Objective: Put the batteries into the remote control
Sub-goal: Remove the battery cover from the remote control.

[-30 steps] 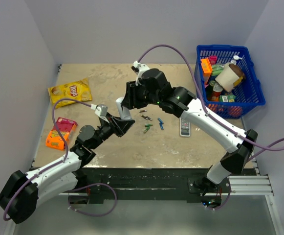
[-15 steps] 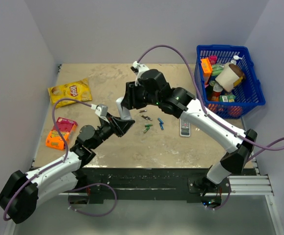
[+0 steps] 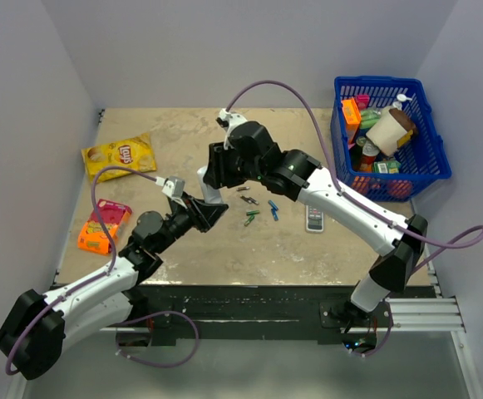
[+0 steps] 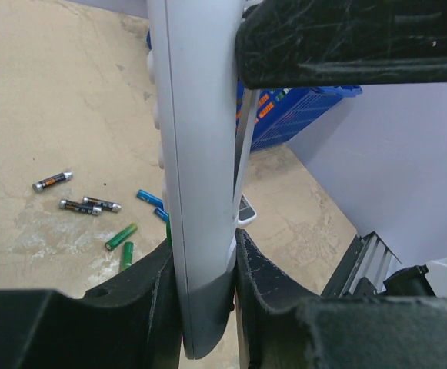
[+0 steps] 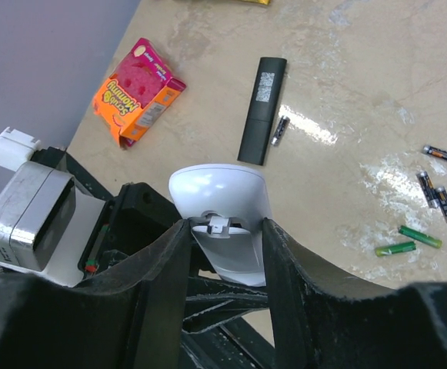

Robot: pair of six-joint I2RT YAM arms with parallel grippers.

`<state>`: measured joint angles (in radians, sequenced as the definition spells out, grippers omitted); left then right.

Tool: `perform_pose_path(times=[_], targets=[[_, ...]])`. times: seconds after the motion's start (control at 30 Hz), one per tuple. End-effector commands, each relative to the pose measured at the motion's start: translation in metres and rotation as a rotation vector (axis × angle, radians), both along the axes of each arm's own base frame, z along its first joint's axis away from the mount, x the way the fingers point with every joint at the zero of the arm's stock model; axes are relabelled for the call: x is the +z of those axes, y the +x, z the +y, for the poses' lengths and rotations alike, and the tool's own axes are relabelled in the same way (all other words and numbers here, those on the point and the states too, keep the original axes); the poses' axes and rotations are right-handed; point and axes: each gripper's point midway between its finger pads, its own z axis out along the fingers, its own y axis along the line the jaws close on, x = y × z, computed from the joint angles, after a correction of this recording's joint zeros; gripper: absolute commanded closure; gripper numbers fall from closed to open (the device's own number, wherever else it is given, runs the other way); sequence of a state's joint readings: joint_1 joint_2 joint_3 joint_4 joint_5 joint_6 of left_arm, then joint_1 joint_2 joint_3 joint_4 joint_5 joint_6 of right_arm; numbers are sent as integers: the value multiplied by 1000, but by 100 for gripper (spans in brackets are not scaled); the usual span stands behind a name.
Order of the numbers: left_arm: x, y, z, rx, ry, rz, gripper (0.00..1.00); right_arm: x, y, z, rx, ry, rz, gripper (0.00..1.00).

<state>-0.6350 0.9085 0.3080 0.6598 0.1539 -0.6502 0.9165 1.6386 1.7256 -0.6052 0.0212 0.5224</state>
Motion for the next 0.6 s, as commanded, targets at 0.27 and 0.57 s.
perform_pose_path(times=[0.27, 0.57], targets=[[32, 9, 5, 50, -23, -83, 100, 11, 4, 0, -22, 3, -60, 79], [14, 11, 8, 68, 13, -31, 100, 43, 7, -7, -42, 53, -133, 87]])
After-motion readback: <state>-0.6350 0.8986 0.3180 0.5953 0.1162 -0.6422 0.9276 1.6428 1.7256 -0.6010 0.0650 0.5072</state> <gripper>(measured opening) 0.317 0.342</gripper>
